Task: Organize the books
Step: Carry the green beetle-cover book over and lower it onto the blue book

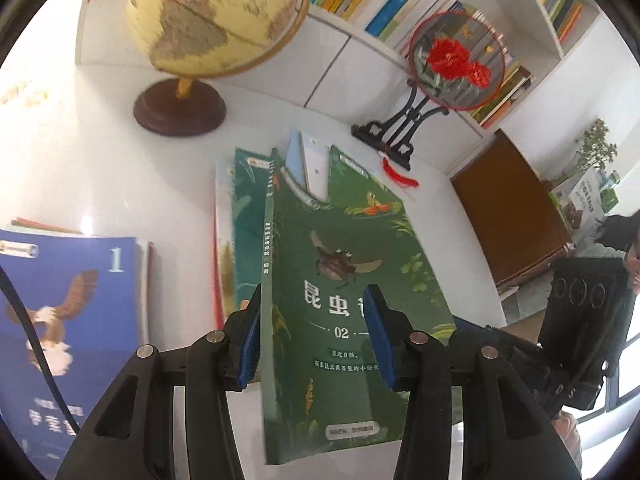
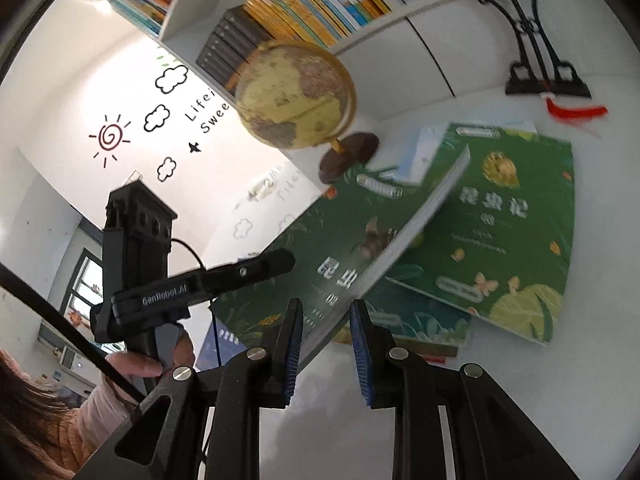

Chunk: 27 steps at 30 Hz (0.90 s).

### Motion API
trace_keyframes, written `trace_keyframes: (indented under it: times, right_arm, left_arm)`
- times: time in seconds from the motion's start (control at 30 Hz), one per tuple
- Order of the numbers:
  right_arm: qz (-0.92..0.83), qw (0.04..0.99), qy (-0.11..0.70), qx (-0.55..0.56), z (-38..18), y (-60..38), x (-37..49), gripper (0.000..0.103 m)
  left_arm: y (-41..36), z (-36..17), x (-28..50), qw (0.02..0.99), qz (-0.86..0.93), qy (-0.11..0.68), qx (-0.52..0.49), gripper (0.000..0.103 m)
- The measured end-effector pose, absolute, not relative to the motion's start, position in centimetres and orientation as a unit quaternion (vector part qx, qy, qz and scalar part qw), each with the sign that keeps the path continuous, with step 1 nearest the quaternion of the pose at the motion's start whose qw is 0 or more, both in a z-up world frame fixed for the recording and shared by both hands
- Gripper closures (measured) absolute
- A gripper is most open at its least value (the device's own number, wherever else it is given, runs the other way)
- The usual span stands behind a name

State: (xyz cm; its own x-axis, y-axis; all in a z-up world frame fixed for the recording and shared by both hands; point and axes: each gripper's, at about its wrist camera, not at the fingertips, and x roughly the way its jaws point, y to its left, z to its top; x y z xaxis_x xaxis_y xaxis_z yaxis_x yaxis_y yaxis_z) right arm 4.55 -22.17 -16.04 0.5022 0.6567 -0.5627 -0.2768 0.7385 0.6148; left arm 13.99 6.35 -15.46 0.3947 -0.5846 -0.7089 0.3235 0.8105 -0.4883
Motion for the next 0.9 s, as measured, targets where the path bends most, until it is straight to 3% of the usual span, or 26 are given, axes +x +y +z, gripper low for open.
trace_keyframes:
  times: [0.2, 0.6, 0.73, 0.8, 0.9]
  right_arm:
    - [0.287, 0.836, 0.413, 0.221, -15.6, -19.6, 5.6, 0.079]
    - [0.201, 0.800, 0.489, 0.284, -23.2, -20.4, 6.5, 0.079]
    - [0.199, 0.786, 0.501, 0.304, -24.2, -20.7, 7.6, 0.072]
    - [0.220, 0.782, 0.489, 0.316, -24.4, -20.6, 7.6, 0.062]
    - [0.256, 0.761, 0.490, 0.340, -25.0, -19.8, 8.0, 0.061]
  left_arm:
    - [9.2, -17.0, 14.2, 0.815, -0.257, 0.496, -0.154, 0.061]
    - [9.9, -22.2, 14.6, 0.790, -0.202, 0.565, -0.129, 0.061]
    - [10.0, -22.3, 14.6, 0.788, -0.204, 0.566, -0.130, 0.061]
    - [9.9, -22.4, 14.7, 0.787, -0.206, 0.567, -0.131, 0.061]
    - [9.6, -22.7, 14.7, 0.784, -0.204, 0.573, -0.127, 0.060]
